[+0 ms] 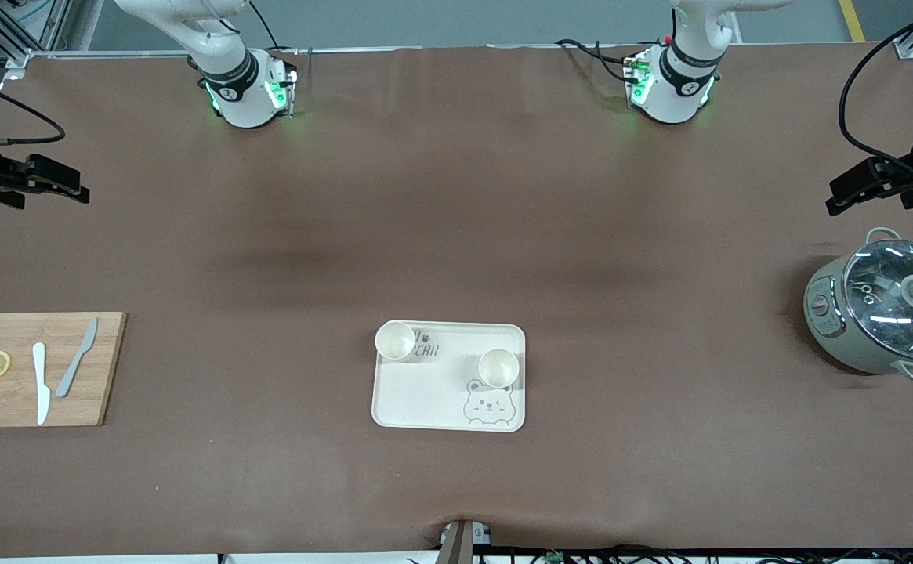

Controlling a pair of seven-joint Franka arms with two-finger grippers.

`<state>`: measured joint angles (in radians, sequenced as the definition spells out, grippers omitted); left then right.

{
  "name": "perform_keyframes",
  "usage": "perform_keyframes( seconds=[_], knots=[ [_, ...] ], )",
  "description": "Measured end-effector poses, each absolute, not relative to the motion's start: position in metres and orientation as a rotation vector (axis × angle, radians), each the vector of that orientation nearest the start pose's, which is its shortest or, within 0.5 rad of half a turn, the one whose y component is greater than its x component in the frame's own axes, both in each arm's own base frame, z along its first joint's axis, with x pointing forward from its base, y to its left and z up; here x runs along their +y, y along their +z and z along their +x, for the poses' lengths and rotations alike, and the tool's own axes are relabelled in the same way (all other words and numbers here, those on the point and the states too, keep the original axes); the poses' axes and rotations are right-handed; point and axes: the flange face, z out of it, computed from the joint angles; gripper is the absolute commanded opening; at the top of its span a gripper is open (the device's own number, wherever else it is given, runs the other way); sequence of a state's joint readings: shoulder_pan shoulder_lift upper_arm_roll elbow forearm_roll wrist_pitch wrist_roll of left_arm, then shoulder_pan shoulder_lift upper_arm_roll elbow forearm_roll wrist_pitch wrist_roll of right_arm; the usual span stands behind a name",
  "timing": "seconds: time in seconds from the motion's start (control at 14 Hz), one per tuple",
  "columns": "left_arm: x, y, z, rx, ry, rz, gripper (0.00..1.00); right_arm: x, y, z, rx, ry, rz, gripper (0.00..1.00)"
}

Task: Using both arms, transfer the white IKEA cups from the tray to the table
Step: 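Reach the left gripper toward the white cup on the bear tray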

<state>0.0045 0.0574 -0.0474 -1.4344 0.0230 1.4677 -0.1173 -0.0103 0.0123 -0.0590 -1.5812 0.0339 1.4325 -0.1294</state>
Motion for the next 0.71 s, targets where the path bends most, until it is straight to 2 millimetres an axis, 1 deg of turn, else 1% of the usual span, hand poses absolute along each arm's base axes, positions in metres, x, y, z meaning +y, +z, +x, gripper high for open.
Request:
perform_keyframes(
  seconds=[0.36, 0.5, 0.57, 0.71],
  knots=[
    [-0.028, 0.646, 0.562, -0.099, 0.038, -3.117, 1.00, -0.033, 0.602, 0.541, -0.096, 0.242, -3.082, 1.00],
    [-0.030, 0.642, 0.564, -0.095, 0.051, -3.117, 1.00, -0.033, 0.602, 0.541, -0.096, 0.242, -3.082, 1.00],
    [-0.035, 0.636, 0.565, -0.084, 0.067, -3.116, 1.00, -0.033, 0.602, 0.541, -0.096, 0.242, -3.082, 1.00],
    [-0.057, 0.617, 0.571, -0.080, 0.121, -3.110, 1.00, -0.033, 0.602, 0.541, -0.096, 0.242, -3.082, 1.00]
  ],
)
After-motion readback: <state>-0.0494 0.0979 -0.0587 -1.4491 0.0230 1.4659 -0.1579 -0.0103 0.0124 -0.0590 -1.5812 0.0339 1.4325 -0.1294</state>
